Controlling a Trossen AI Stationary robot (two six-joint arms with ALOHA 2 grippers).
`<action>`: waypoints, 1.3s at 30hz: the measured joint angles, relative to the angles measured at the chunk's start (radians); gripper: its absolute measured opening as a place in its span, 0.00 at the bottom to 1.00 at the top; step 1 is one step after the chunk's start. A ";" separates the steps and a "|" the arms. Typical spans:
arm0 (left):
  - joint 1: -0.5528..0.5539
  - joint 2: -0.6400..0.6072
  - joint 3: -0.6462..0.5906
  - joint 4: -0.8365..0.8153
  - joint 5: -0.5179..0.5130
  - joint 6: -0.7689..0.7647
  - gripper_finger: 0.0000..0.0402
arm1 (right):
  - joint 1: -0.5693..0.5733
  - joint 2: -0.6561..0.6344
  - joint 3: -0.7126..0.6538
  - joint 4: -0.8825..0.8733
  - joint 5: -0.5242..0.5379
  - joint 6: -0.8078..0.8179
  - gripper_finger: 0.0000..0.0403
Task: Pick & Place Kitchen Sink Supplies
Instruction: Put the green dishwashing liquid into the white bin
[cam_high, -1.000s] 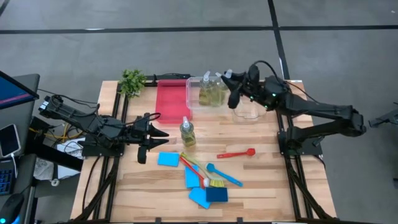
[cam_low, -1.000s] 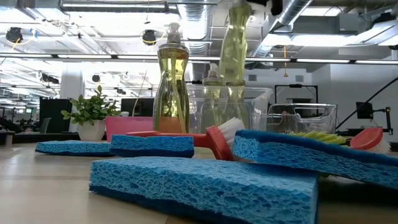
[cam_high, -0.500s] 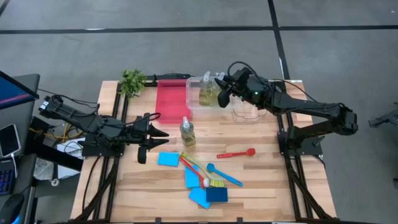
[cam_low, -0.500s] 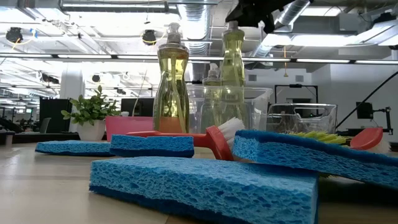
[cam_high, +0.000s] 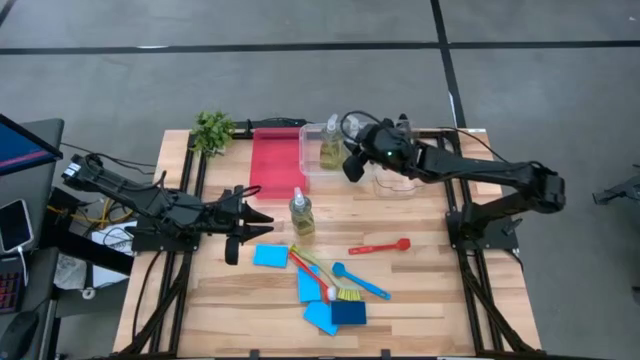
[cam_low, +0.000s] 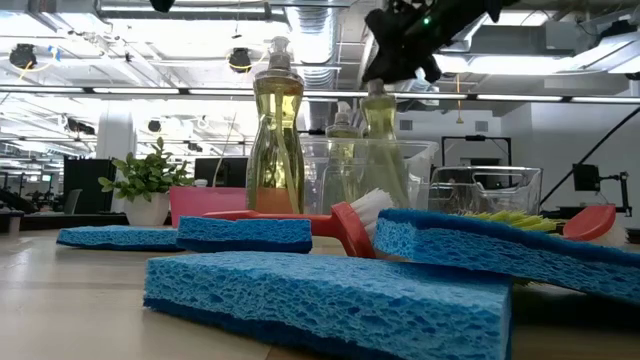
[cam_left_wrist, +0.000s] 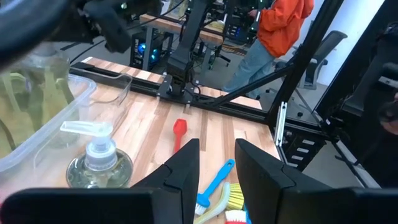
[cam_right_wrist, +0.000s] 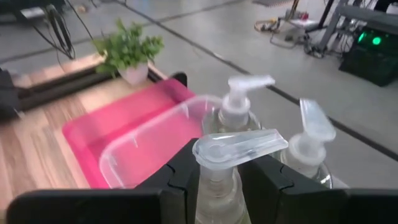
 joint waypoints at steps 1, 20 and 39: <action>0.000 0.000 0.000 0.002 0.000 0.000 0.26 | 0.000 0.006 0.000 -0.006 0.000 0.000 0.22; 0.000 0.000 0.000 0.018 0.000 0.000 0.26 | -0.006 0.050 0.003 -0.095 -0.008 0.002 0.22; 0.000 0.000 0.000 0.025 0.000 0.000 0.26 | 0.004 0.054 -0.005 -0.122 -0.018 0.000 0.57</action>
